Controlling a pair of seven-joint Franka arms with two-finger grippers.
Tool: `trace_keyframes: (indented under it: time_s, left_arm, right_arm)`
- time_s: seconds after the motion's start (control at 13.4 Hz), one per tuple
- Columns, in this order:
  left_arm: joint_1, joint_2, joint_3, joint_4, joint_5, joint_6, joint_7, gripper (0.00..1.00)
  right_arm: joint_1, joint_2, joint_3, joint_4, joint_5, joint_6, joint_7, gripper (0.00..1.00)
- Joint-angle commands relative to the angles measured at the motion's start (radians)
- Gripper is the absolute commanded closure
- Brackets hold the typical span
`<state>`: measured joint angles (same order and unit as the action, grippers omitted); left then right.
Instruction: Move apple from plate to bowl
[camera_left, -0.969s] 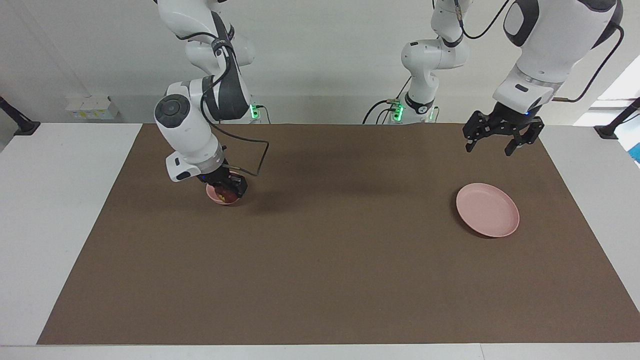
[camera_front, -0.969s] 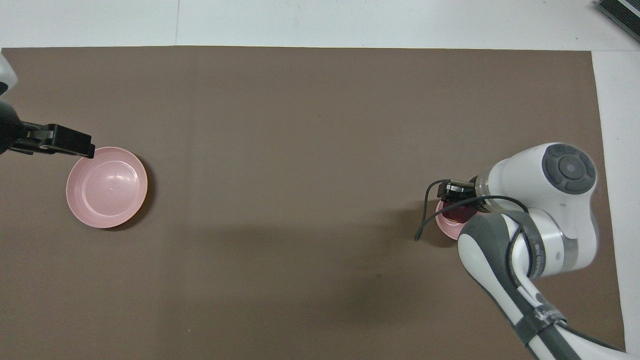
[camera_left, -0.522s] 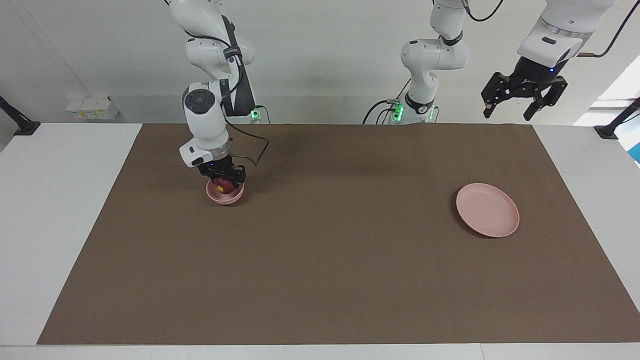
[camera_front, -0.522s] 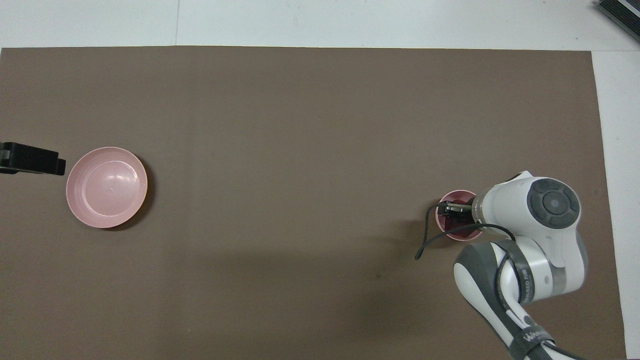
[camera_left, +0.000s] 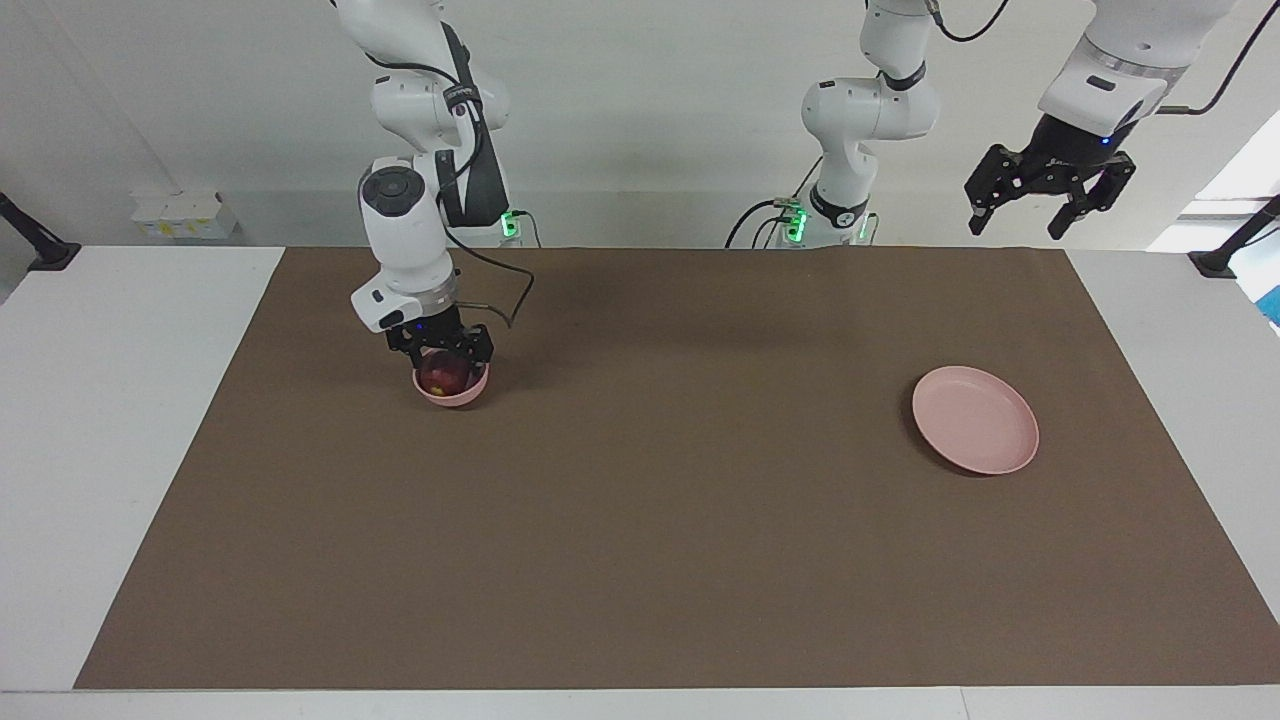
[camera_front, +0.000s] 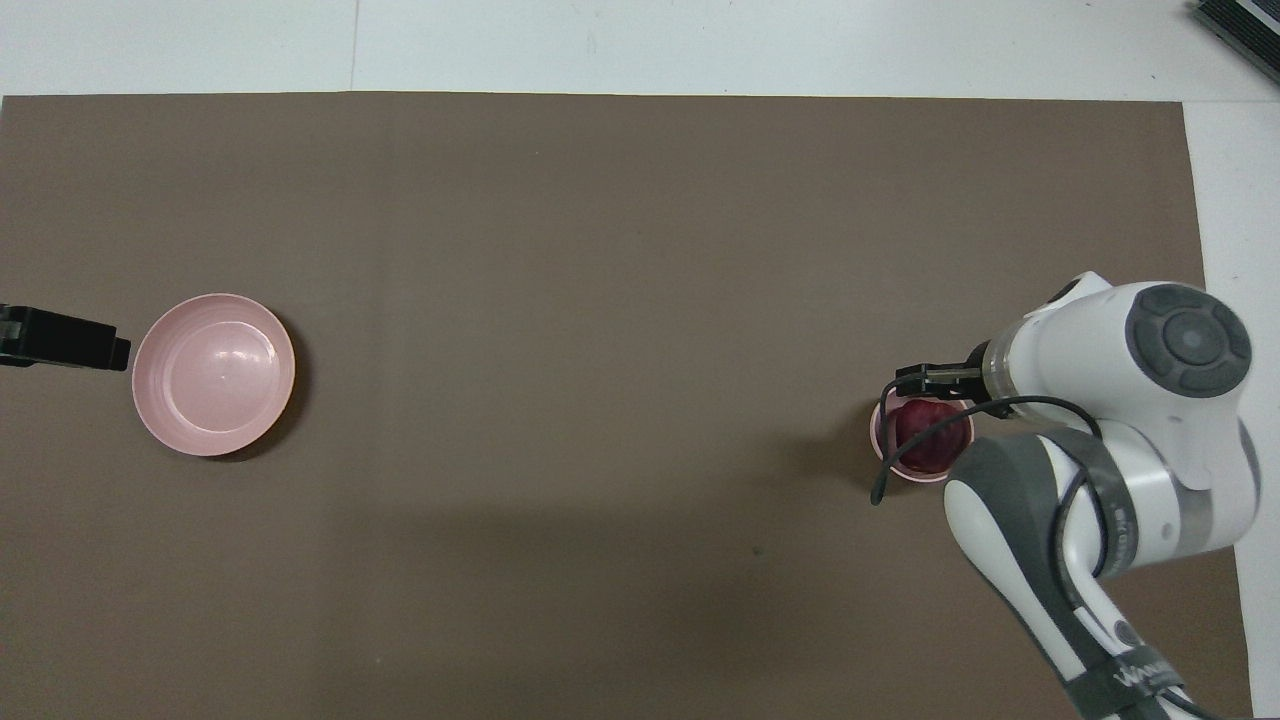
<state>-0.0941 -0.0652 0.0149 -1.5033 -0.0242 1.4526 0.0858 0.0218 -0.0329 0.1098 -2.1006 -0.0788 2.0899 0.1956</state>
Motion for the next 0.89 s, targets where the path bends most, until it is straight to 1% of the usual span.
trace_keyframes:
  time_s: [0.0,0.22,0.45,0.52,0.67,0.75,0.82]
  left_arm:
    - [0.010,-0.035,0.010,-0.035,0.003,-0.040,0.042,0.00]
    - [0.010,-0.035,0.011,-0.026,0.003,-0.044,0.035,0.00]
    - [0.008,-0.033,0.011,-0.025,0.003,-0.041,0.035,0.00]
    - [0.010,-0.033,0.011,-0.026,0.003,-0.041,0.035,0.00]
    - [0.010,-0.033,0.011,-0.026,0.003,-0.040,0.035,0.00]
    - [0.010,-0.033,0.011,-0.025,0.003,-0.041,0.035,0.00]
    - [0.010,-0.033,0.011,-0.025,0.003,-0.041,0.035,0.00]
  right_arm:
    - [-0.028,0.007,0.007,0.160,-0.004,-0.153,-0.096,0.00]
    - [-0.054,0.007,0.008,0.327,0.002,-0.305,-0.177,0.00]
    - [-0.074,0.008,0.007,0.444,0.004,-0.421,-0.203,0.00]
    - [-0.083,0.020,0.007,0.488,0.007,-0.470,-0.205,0.00]
    - [-0.103,0.080,0.004,0.597,0.059,-0.600,-0.200,0.00]
    - [-0.115,0.103,0.004,0.650,0.068,-0.634,-0.199,0.00]
    - [-0.115,0.116,0.004,0.675,0.068,-0.642,-0.197,0.00]
